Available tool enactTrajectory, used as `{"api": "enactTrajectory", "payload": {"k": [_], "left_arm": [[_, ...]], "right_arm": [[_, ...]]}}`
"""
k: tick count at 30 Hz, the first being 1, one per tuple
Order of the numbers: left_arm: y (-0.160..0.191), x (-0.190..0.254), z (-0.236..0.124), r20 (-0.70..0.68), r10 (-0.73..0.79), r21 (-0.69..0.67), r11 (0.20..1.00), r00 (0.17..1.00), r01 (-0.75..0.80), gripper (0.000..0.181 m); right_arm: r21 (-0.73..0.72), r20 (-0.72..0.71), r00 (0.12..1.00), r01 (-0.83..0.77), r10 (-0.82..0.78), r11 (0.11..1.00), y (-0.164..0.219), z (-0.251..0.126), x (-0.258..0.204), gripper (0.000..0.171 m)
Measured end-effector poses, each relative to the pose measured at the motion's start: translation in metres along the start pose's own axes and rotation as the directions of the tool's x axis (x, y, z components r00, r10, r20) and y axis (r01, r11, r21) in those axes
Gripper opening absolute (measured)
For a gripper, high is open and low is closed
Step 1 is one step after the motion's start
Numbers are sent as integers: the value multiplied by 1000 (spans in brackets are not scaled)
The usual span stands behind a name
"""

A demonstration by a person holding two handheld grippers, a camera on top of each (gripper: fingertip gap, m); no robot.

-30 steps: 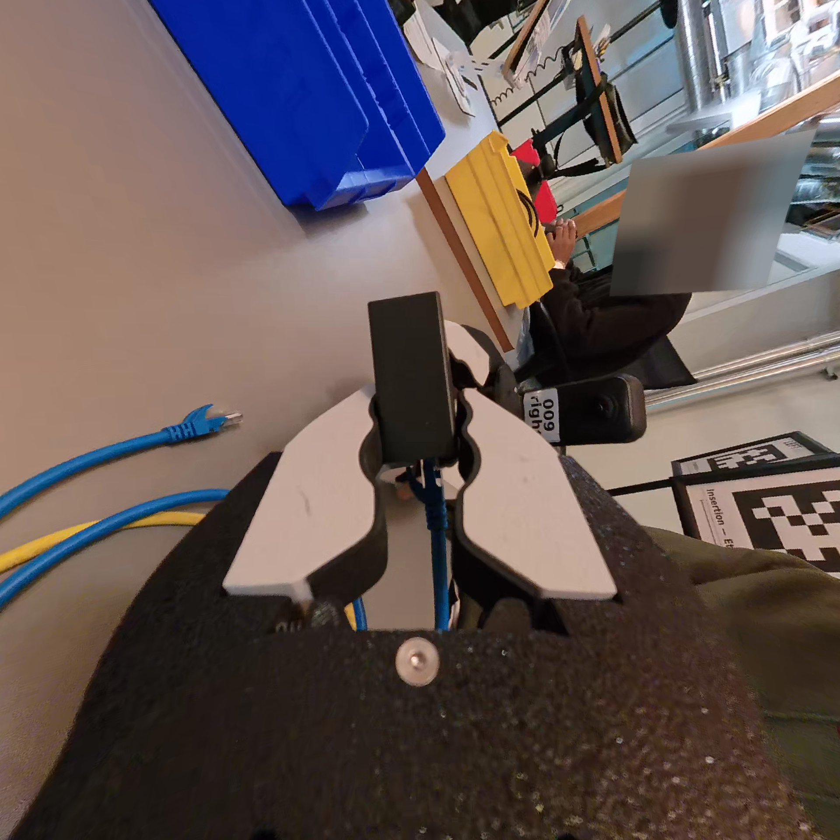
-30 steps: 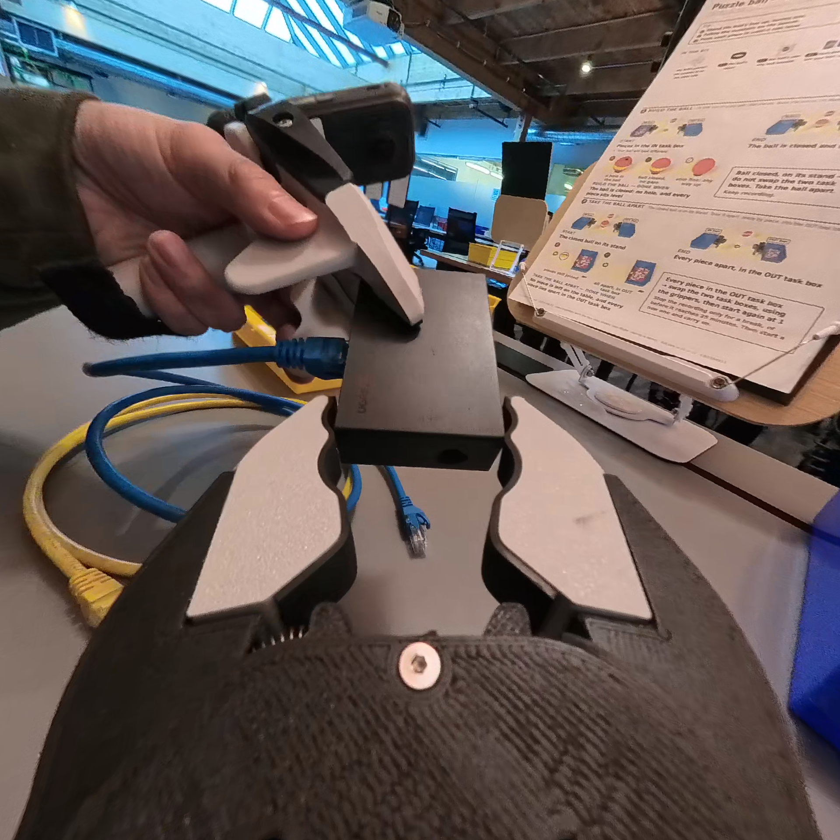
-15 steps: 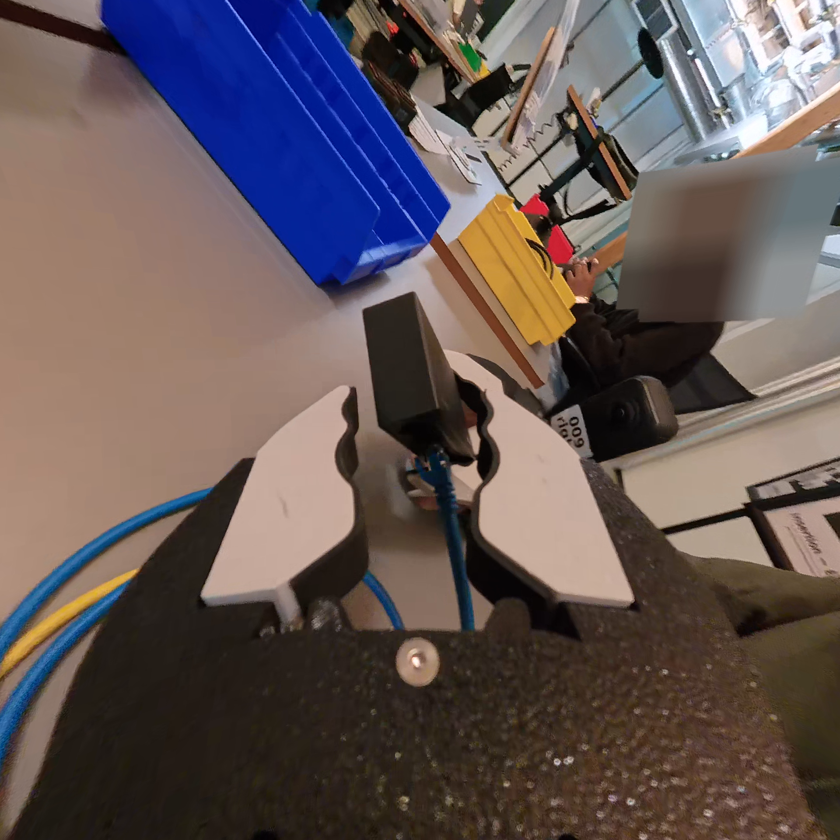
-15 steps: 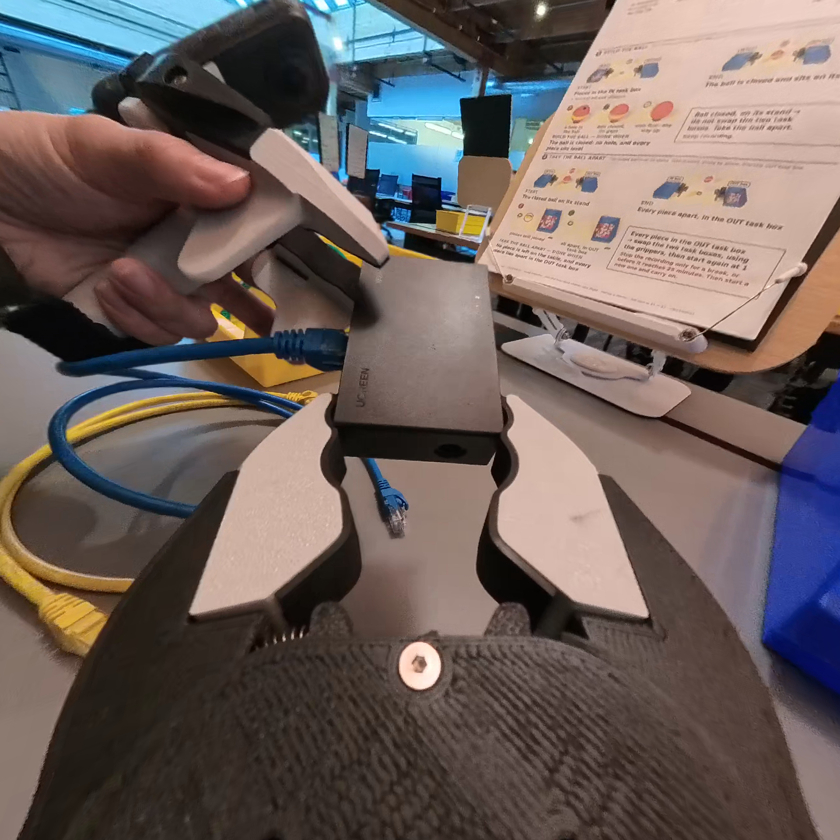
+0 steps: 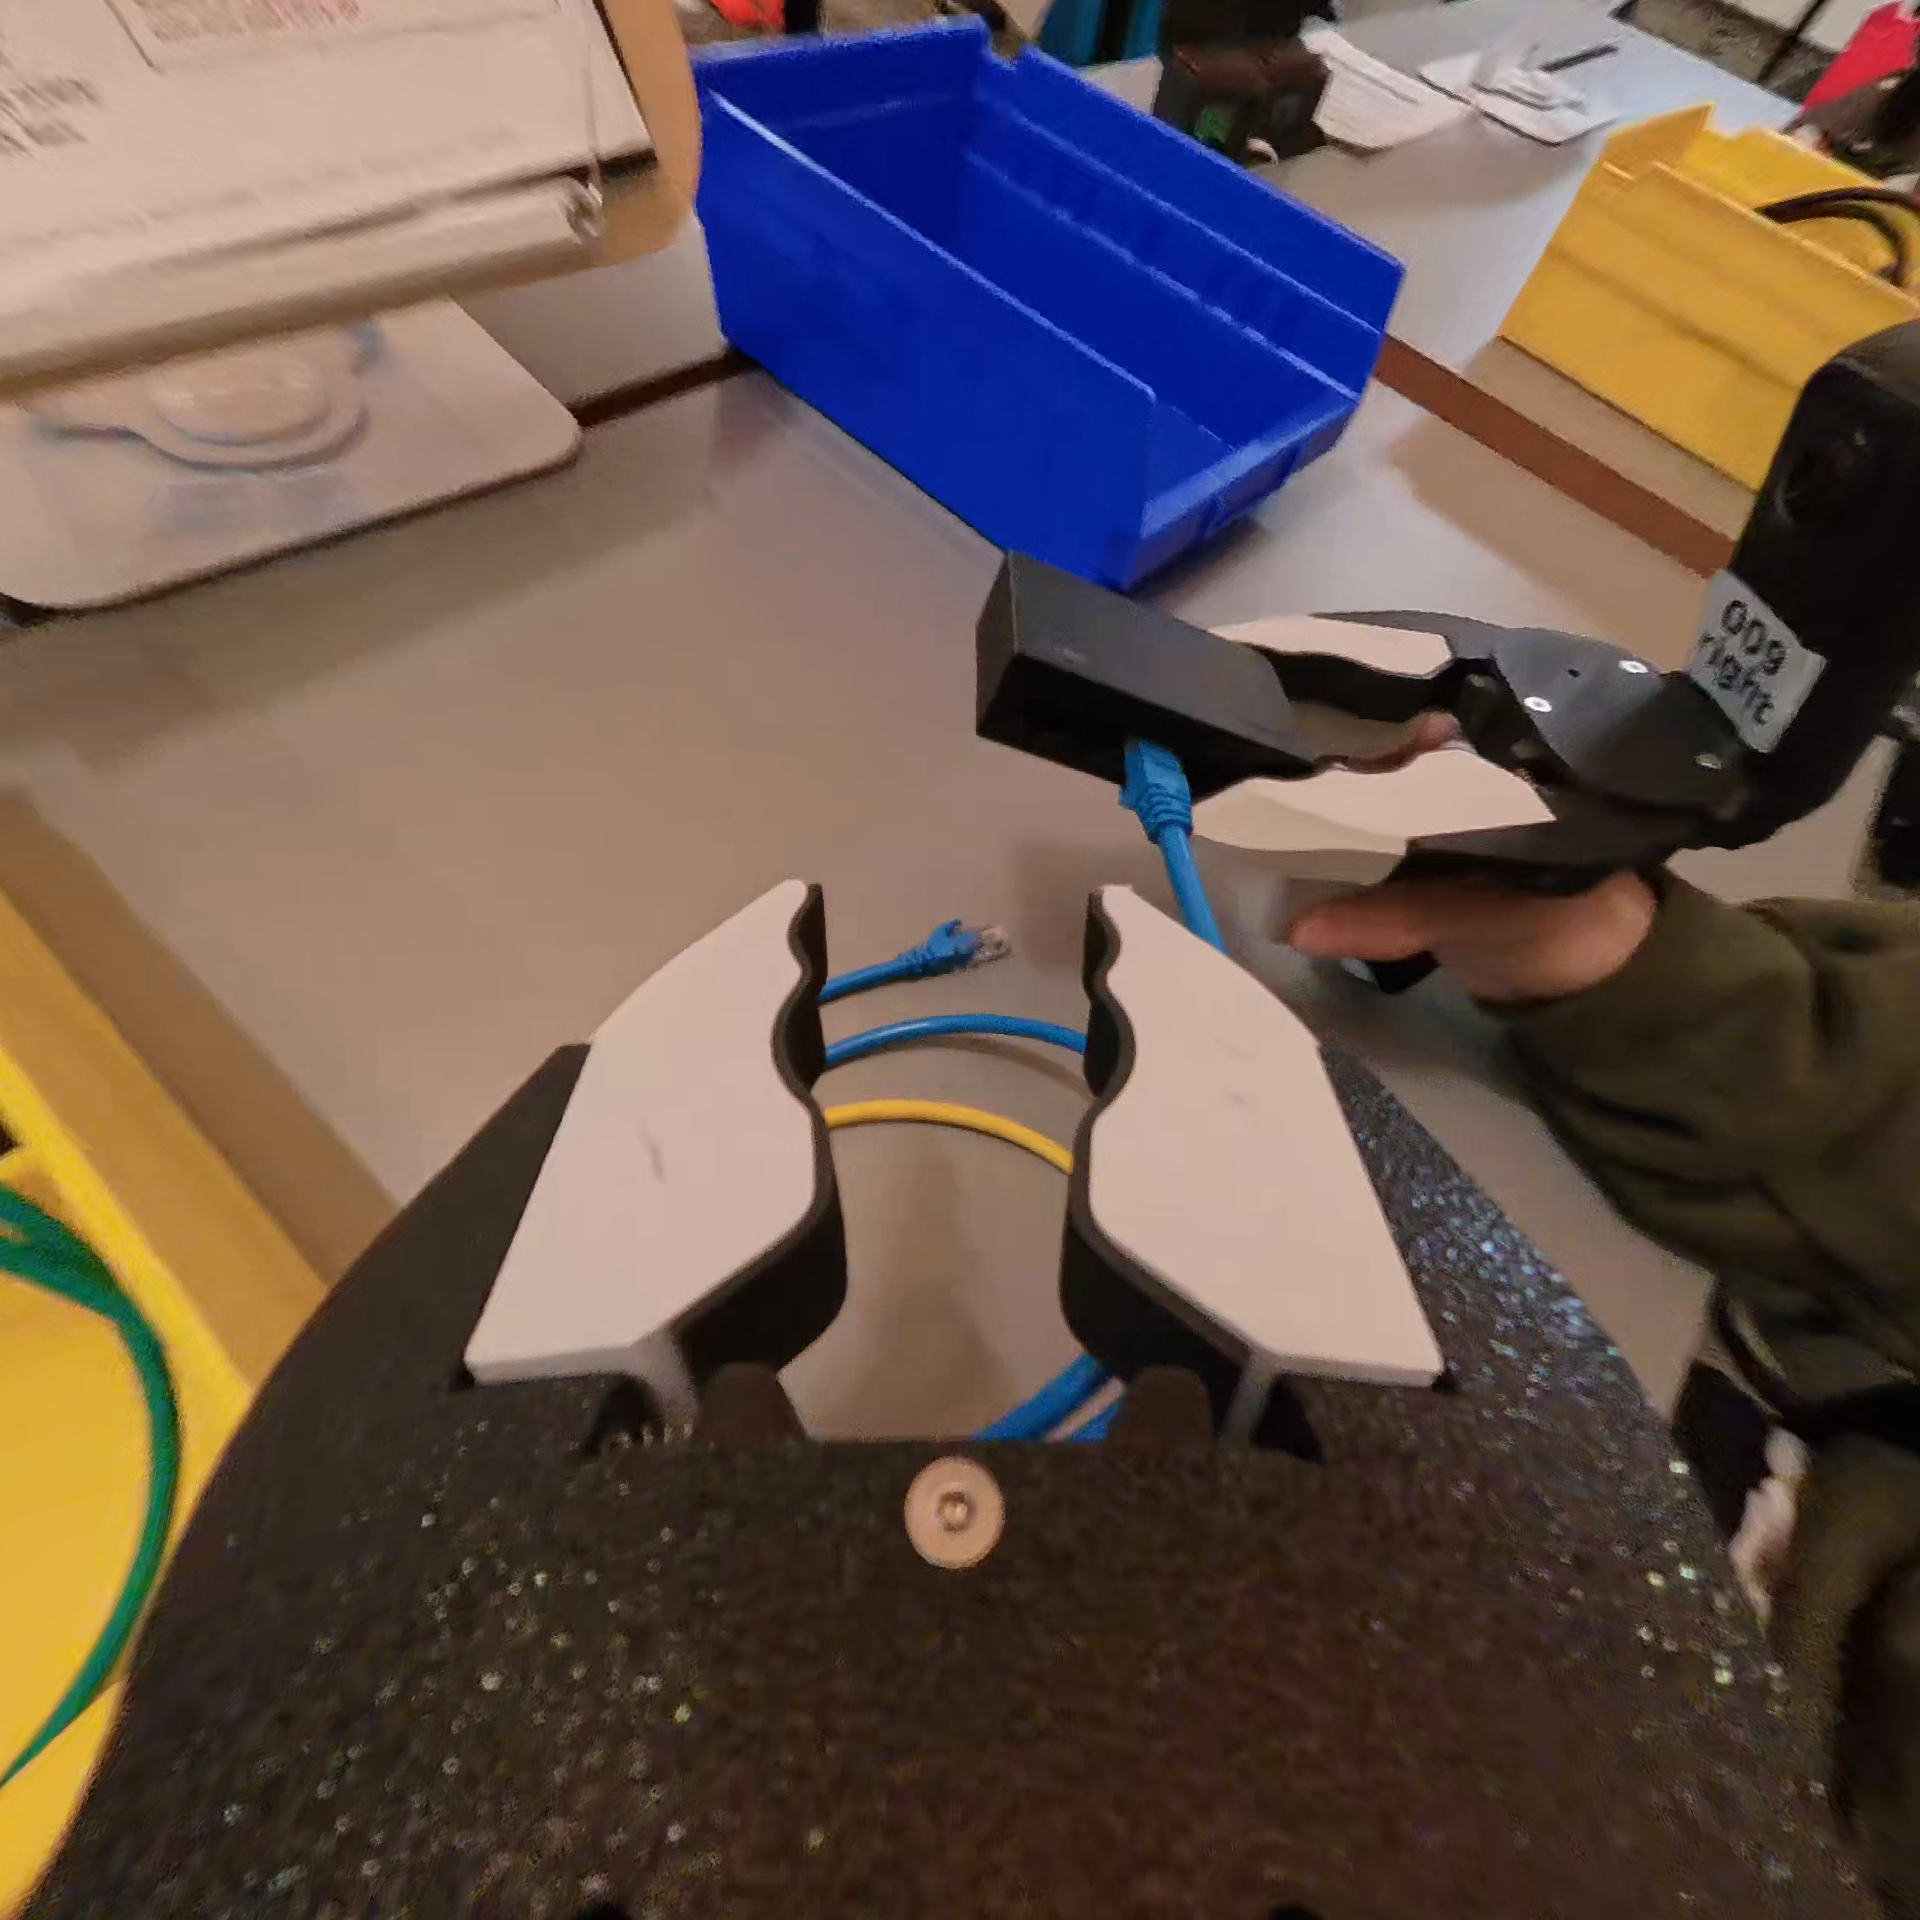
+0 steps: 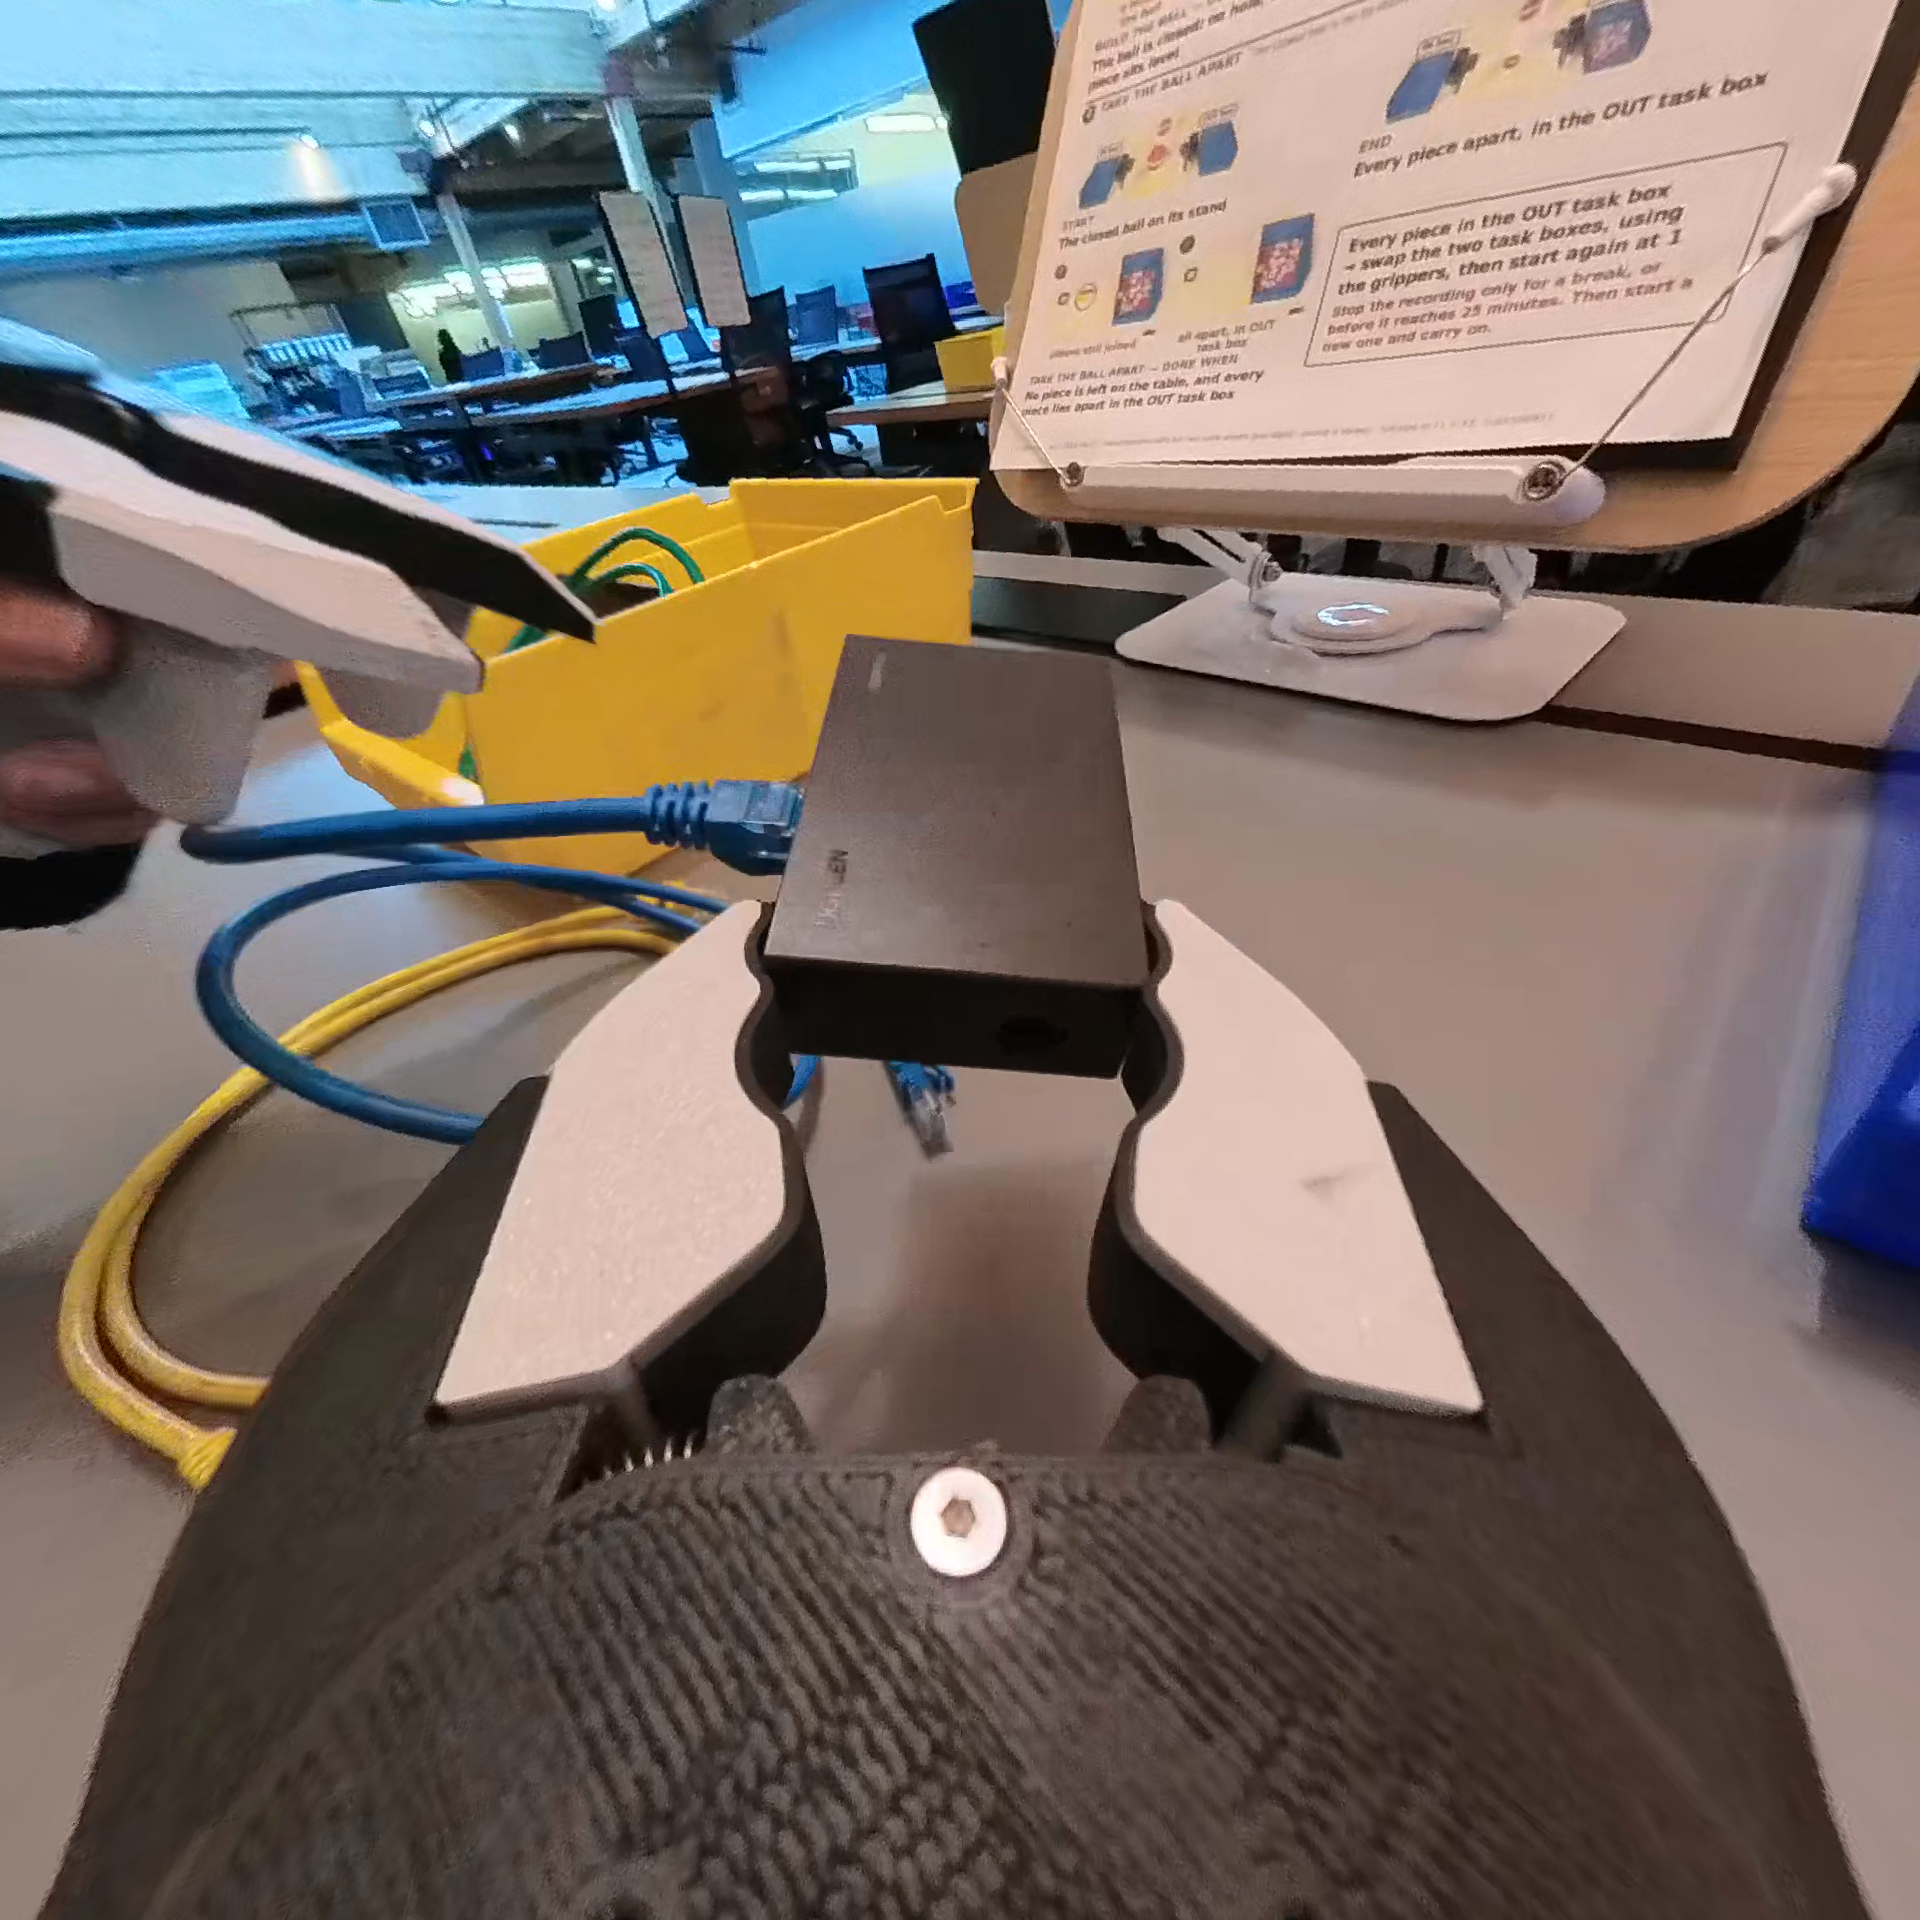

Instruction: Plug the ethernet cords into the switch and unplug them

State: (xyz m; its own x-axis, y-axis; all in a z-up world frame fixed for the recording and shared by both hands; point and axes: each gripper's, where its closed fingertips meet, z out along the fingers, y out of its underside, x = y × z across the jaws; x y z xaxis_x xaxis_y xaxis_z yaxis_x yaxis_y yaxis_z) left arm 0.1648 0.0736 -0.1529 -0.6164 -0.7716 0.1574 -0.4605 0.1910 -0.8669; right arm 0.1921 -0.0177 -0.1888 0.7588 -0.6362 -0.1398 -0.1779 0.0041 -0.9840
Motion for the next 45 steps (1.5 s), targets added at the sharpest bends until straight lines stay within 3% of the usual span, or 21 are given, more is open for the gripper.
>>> {"api": "enactTrajectory", "payload": {"k": [5, 11, 16, 19, 22, 27, 31, 33, 39, 42, 45], "left_arm": [[-20, 16, -33, 103, 132, 210, 966, 986, -152, 43], [20, 28, -34, 89, 280, 50, 957, 956, -285, 46], [13, 35, -44, 37, 204, 140, 968, 978, -208, 45], [19, 58, -55, -80, 258, 167, 956, 963, -242, 36], [64, 82, -55, -224, 373, 29, 926, 900, -377, 34], [144, 92, -35, -295, 454, -201, 831, 841, -519, 28], [161, 89, -20, -278, 424, -255, 833, 862, -492, 27], [167, 88, -14, -283, 379, -272, 849, 881, -453, 16], [158, 91, -13, -294, 256, -267, 903, 921, -337, 8], [118, 98, -26, -280, 230, -219, 930, 932, -296, 8], [65, 82, -47, -140, 254, -196, 940, 957, -278, 8]], "right_arm": [[40, -51, 998, 36, -34, 999, -6, -8, 12, 63], [69, -41, 998, 49, -46, 996, -9, -11, 12, 63], [105, -47, 996, 84, -80, 991, -13, -14, 10, 63], [122, -57, 996, 70, -63, 990, -16, -15, 13, 63], [137, -72, 996, 59, -50, 989, -17, -17, 17, 63], [158, -87, 996, 46, -33, 986, -20, -18, 22, 63], [165, -75, 996, 51, -38, 985, -21, -19, 20, 63], [172, -82, 995, 64, -51, 983, -22, -20, 19, 63], [179, -36, 996, 87, -82, 980, -22, -19, 11, 63], [172, -24, 996, 91, -89, 981, -21, -18, 9, 63], [166, -34, 994, 104, -100, 981, -20, -17, 8, 63]]}}
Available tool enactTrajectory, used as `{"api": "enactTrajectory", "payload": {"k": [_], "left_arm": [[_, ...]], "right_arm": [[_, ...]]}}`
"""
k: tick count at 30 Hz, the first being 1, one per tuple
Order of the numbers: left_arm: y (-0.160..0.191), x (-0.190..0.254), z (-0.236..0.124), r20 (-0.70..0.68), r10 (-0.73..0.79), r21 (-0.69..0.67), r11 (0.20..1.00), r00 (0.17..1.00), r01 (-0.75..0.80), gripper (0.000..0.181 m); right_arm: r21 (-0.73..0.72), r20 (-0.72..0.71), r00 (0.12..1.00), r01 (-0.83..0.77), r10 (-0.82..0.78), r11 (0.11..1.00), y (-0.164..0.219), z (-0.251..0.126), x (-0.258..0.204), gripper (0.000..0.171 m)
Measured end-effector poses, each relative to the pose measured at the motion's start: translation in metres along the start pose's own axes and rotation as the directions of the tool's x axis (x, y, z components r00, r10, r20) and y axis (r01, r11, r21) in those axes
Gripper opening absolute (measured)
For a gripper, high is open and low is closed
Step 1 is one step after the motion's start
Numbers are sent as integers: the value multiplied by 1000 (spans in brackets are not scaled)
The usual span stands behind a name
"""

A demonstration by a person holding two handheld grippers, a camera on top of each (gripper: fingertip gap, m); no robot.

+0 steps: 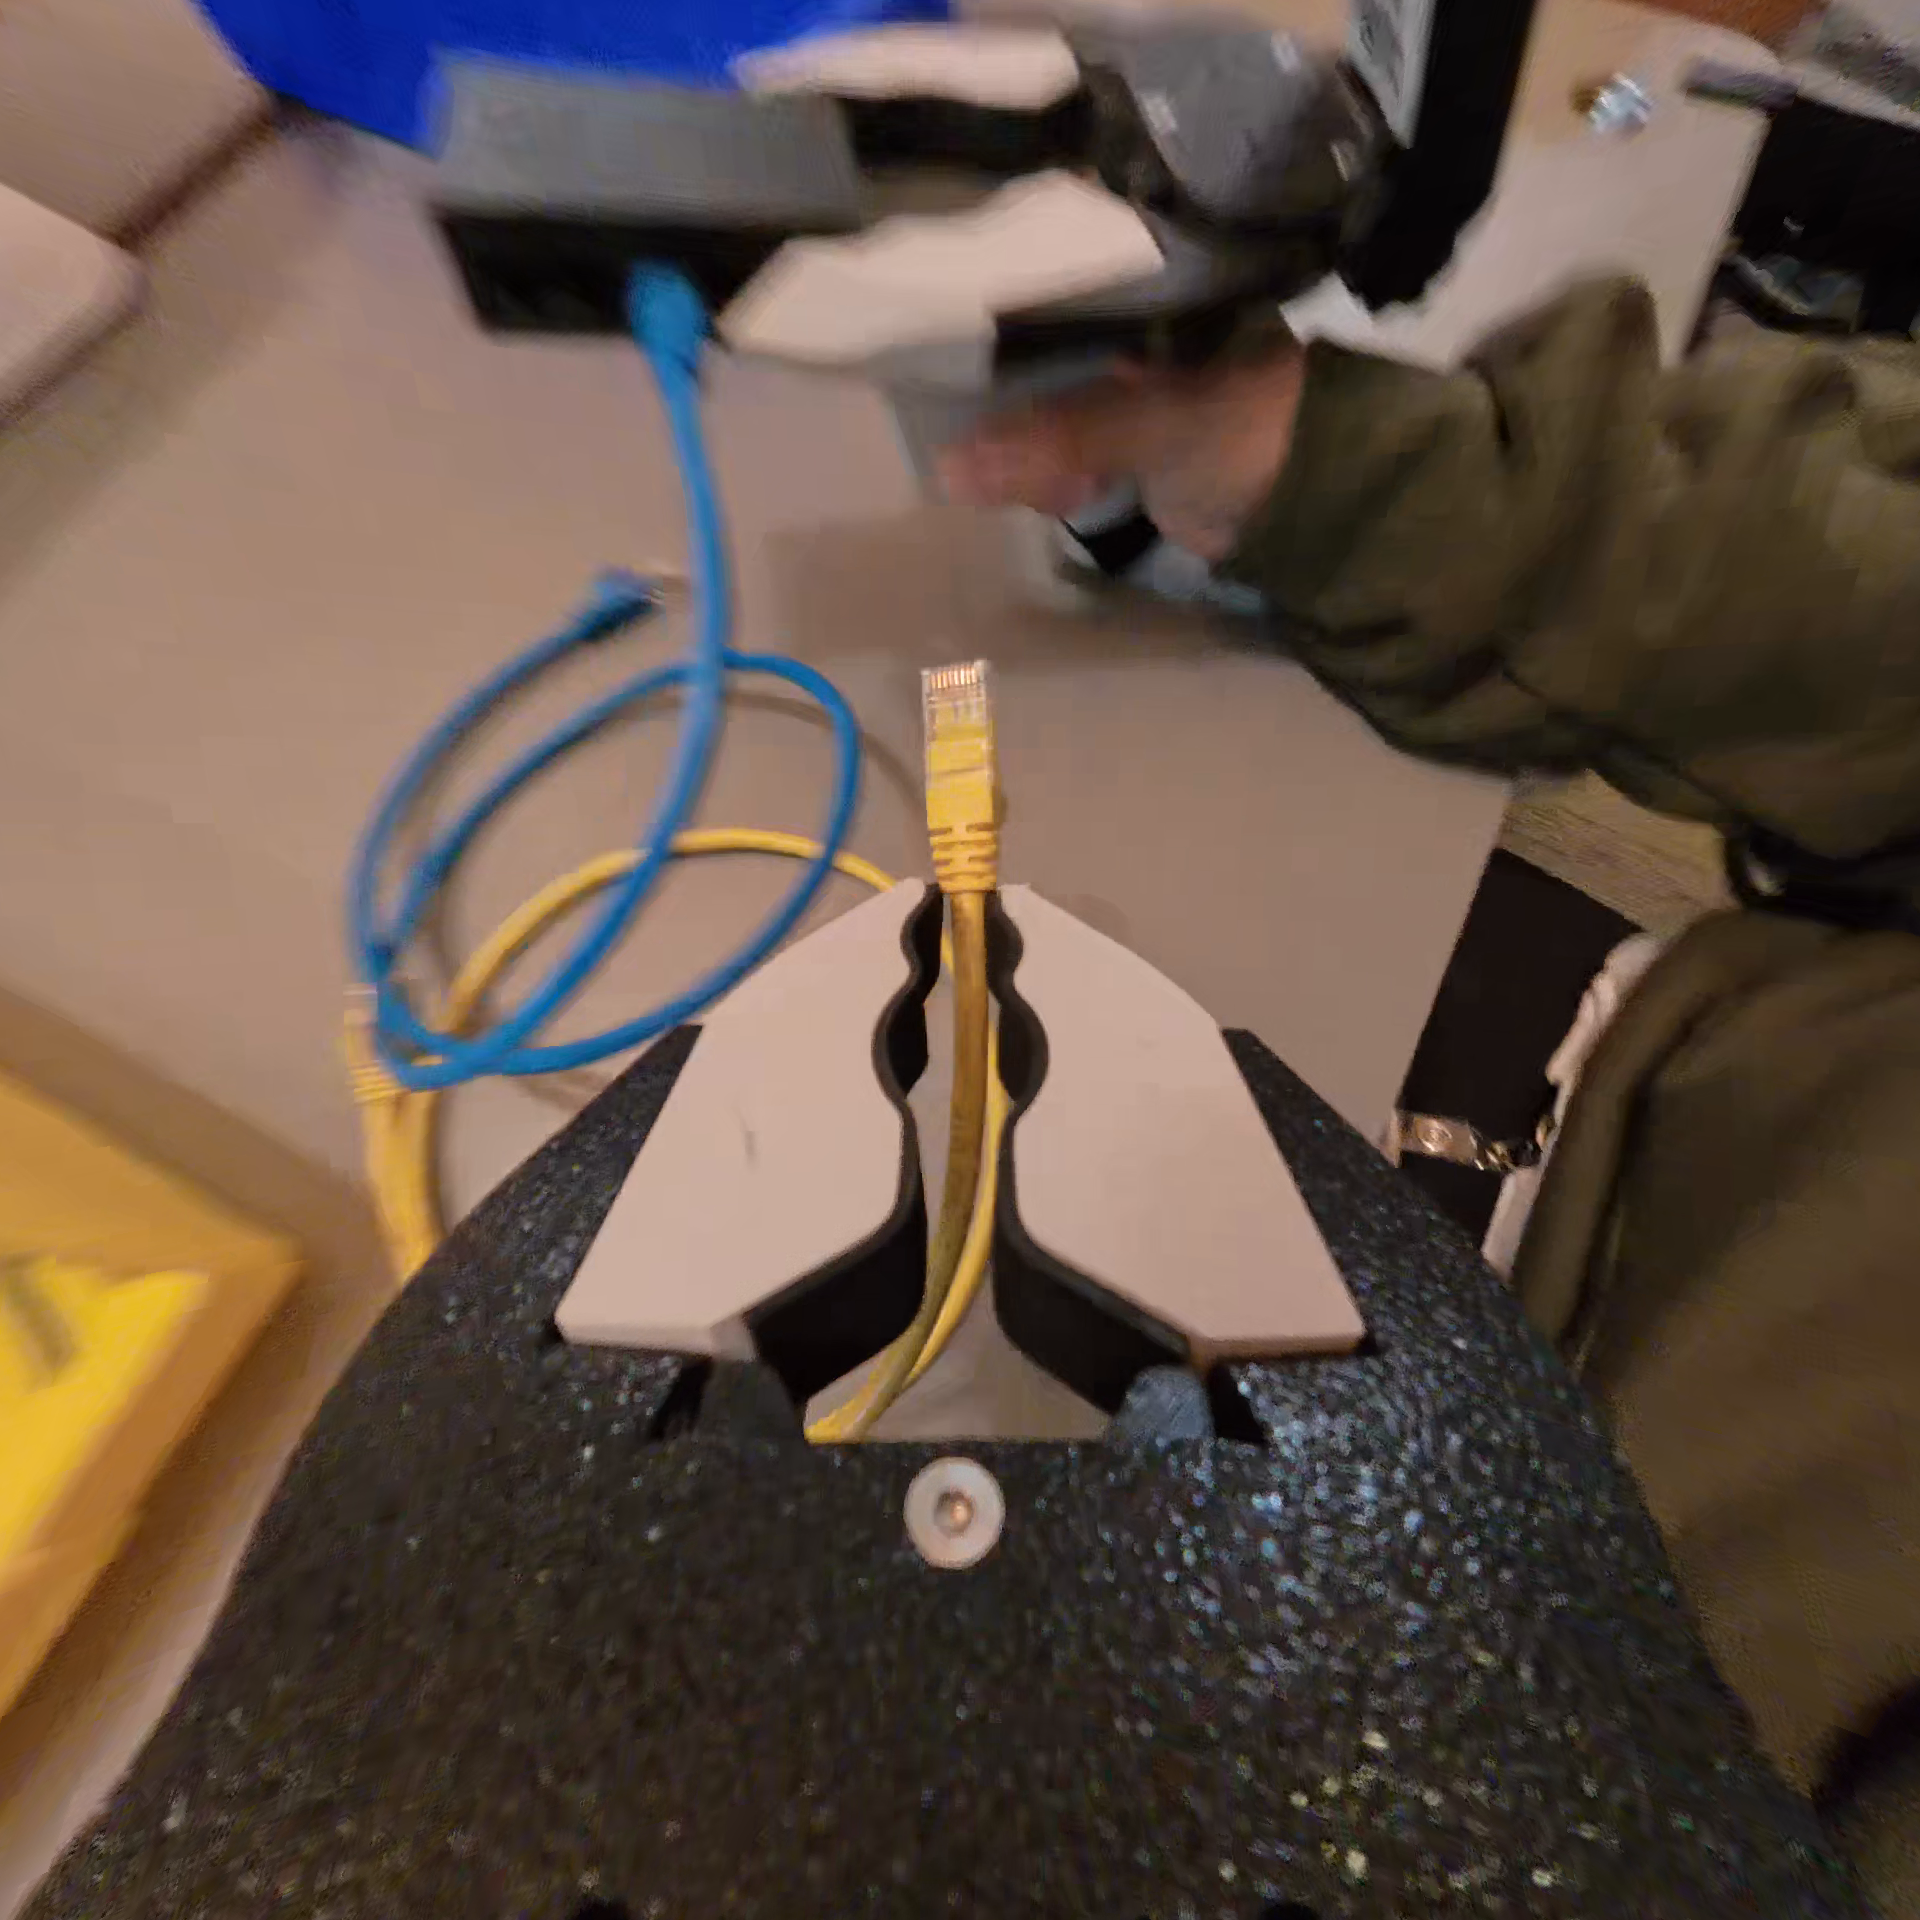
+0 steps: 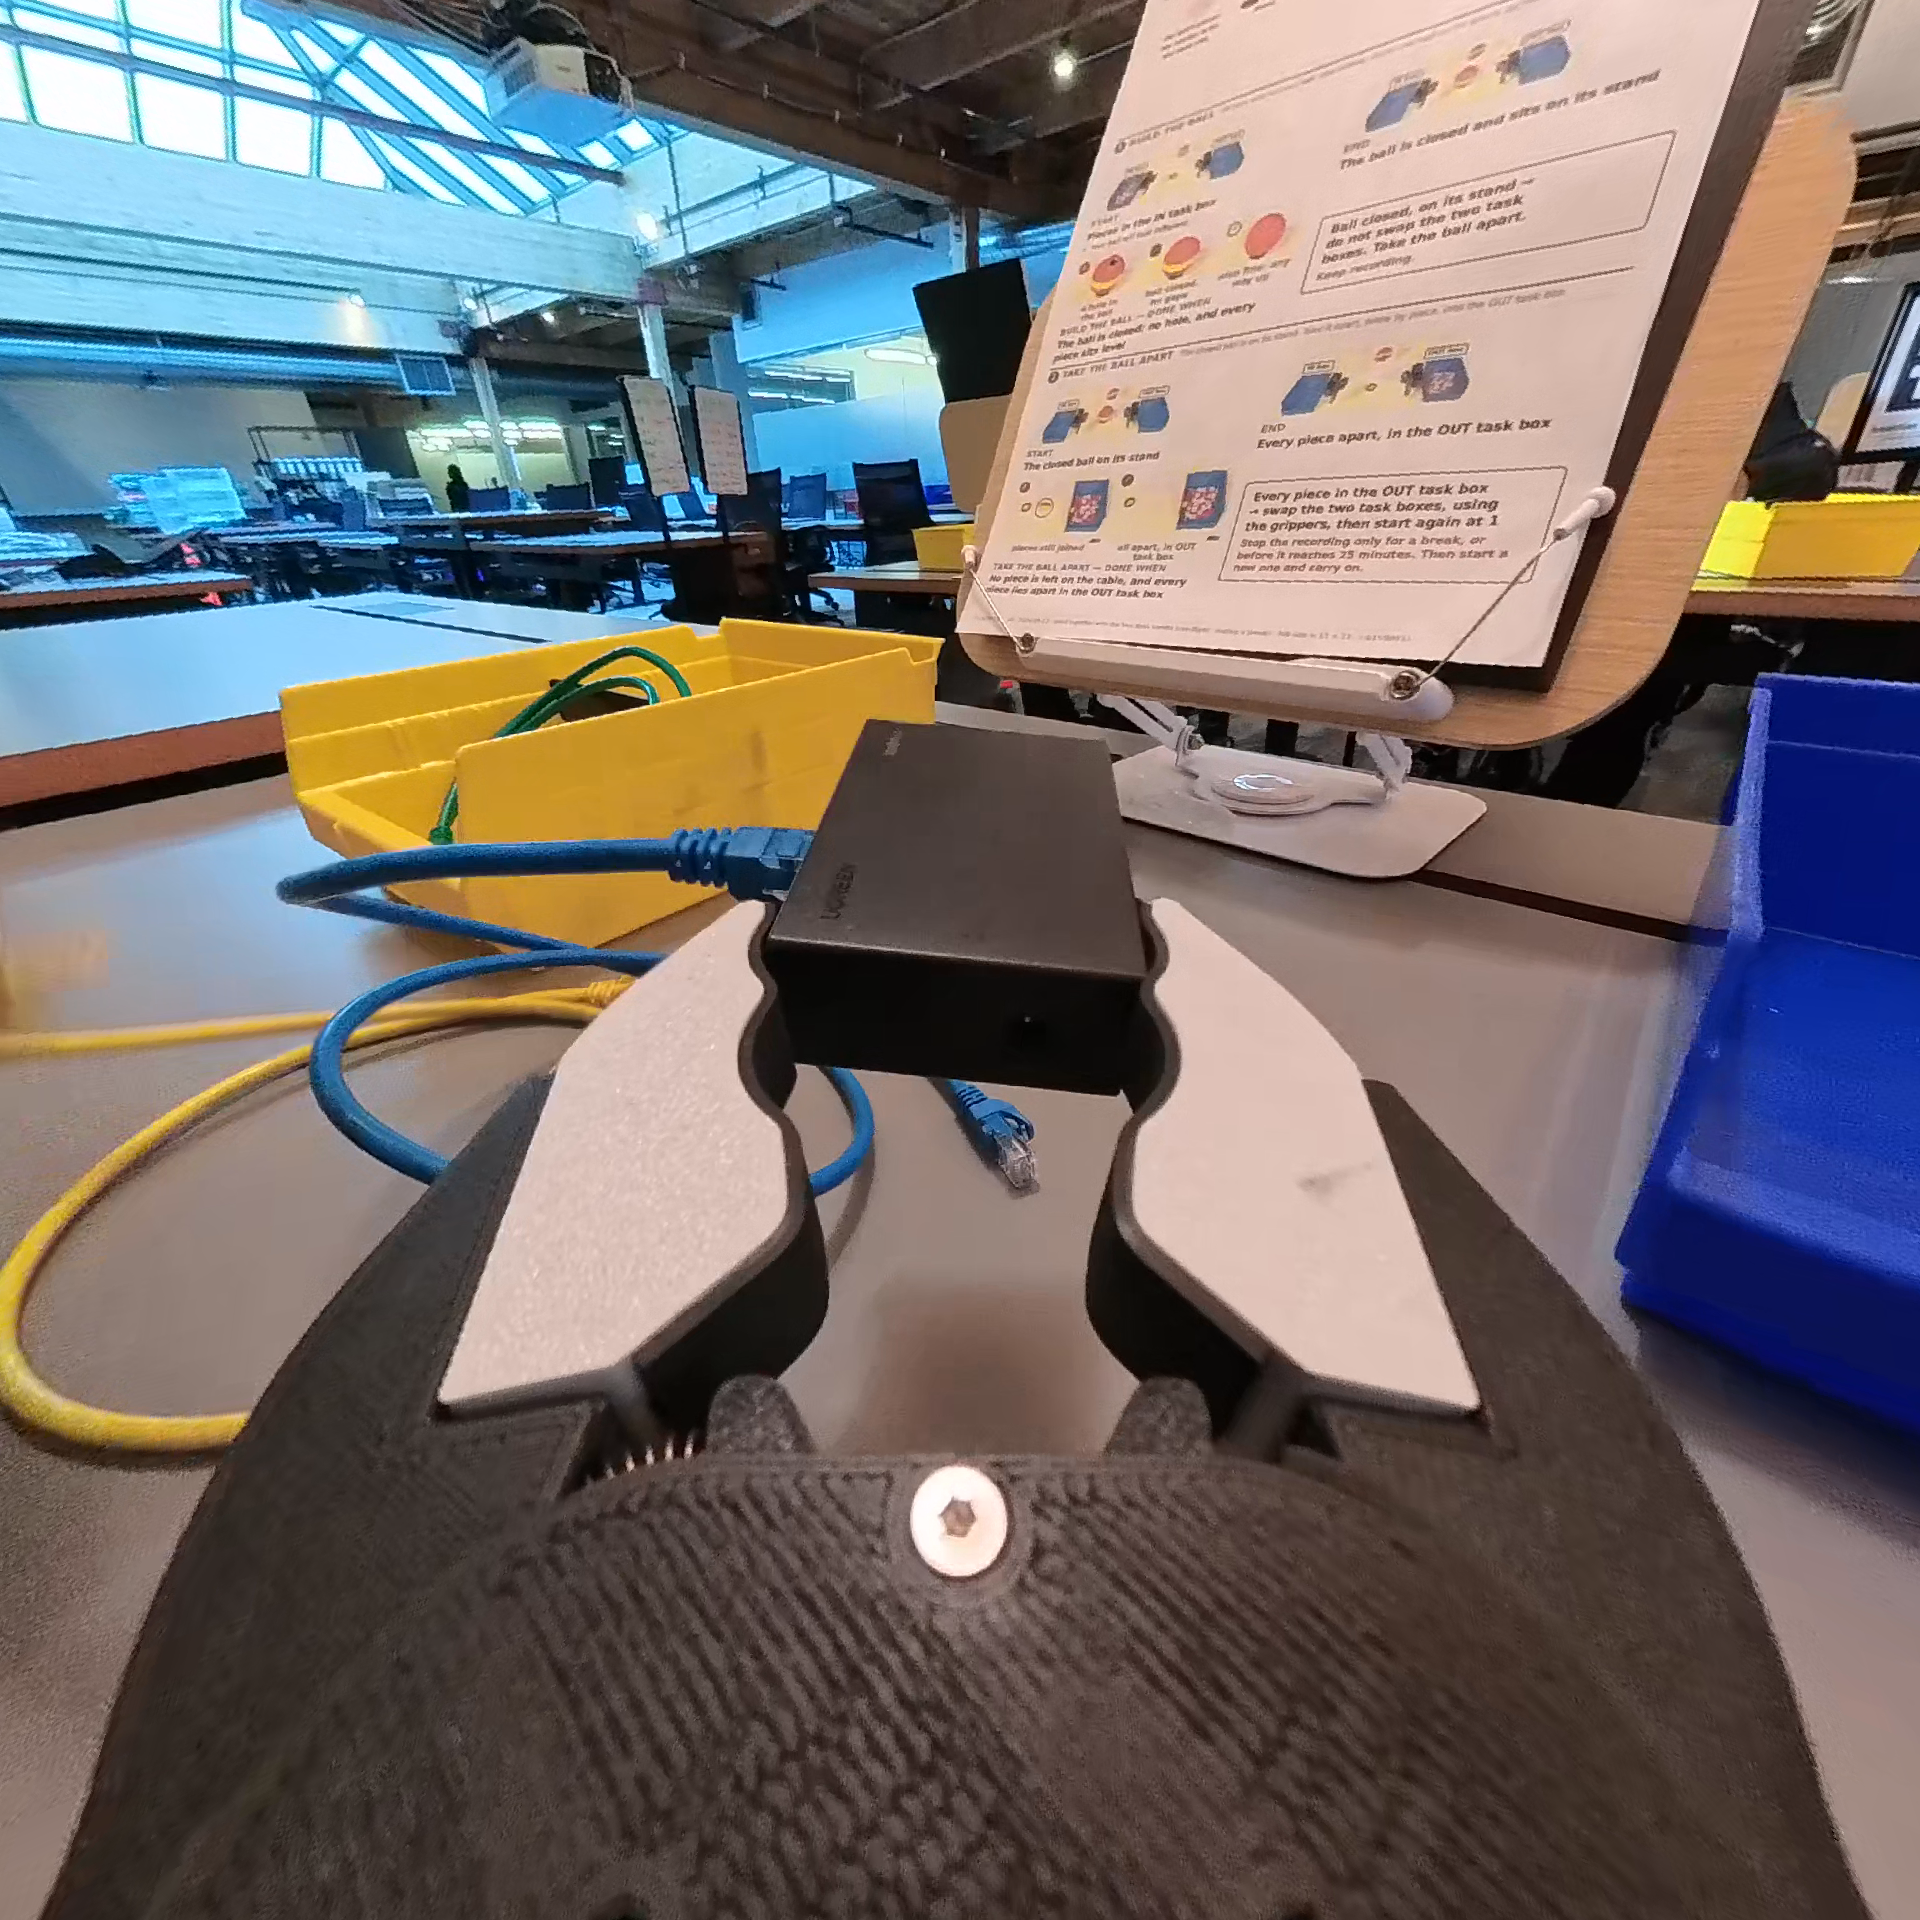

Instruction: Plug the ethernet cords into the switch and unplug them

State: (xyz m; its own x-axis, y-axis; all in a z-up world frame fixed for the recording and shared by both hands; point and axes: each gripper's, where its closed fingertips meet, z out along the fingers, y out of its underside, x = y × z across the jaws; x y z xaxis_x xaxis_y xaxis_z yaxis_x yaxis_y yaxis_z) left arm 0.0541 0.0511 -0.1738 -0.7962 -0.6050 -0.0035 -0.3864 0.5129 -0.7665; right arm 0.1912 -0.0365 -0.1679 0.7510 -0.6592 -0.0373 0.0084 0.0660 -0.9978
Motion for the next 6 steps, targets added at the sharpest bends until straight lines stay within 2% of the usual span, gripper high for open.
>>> {"api": "enactTrajectory", "payload": {"k": [3, 4, 6], "left_arm": [[-33, -38, -30, 189, 21, -1, 1000, 982, -21, 7], [-38, -52, -33, 249, 45, -26, 999, 967, -39, 7], [-44, -71, -25, 283, 82, -76, 995, 956, -63, 7]], "right_arm": [[-11, 9, 1000, 8, -8, 1000, 1, 1, -2, 63], [-13, 15, 1000, 12, -12, 1000, 2, 1, -3, 63], [-17, 23, 1000, 20, -20, 1000, 2, 2, -5, 63]]}}
